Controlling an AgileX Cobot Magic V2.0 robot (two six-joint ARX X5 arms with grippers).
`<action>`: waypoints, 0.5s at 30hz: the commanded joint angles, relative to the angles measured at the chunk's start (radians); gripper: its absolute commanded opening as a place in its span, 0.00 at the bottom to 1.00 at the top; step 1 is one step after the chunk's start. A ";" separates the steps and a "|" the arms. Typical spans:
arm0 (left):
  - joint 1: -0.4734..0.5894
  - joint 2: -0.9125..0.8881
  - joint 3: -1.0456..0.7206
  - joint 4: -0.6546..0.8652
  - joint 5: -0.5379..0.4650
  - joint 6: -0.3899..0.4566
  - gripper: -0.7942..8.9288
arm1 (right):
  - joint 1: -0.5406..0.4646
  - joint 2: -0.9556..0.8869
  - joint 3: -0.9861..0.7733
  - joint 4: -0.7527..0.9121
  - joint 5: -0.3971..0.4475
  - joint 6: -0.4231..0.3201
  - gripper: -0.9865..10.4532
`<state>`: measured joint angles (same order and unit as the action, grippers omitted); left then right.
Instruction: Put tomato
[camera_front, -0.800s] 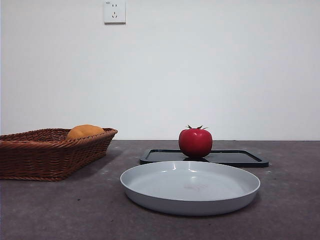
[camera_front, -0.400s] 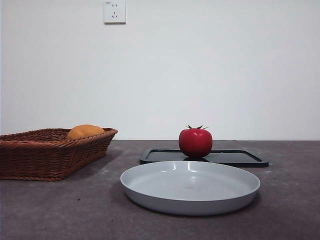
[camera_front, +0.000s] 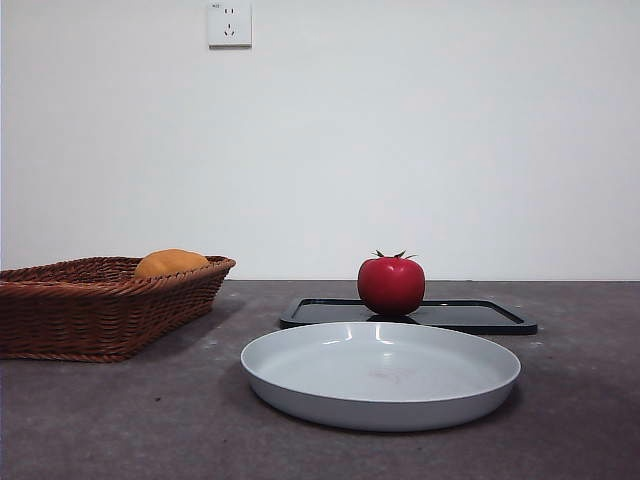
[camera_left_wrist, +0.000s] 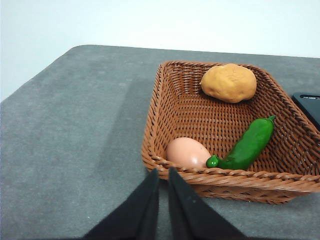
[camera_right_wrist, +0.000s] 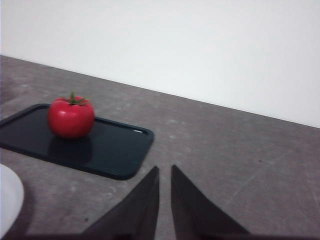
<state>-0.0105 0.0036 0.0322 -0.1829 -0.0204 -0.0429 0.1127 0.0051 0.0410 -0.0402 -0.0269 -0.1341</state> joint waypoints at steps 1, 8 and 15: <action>0.001 0.000 -0.021 -0.007 0.002 -0.003 0.11 | -0.021 -0.002 -0.007 0.013 0.000 0.021 0.11; 0.001 0.000 -0.021 -0.007 0.002 -0.003 0.11 | -0.061 -0.002 -0.030 -0.025 0.000 0.073 0.11; 0.001 -0.001 -0.021 -0.007 0.002 -0.003 0.11 | -0.076 -0.002 -0.030 -0.140 0.019 0.097 0.11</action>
<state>-0.0105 0.0036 0.0322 -0.1829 -0.0204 -0.0429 0.0391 0.0063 0.0166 -0.1738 -0.0174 -0.0639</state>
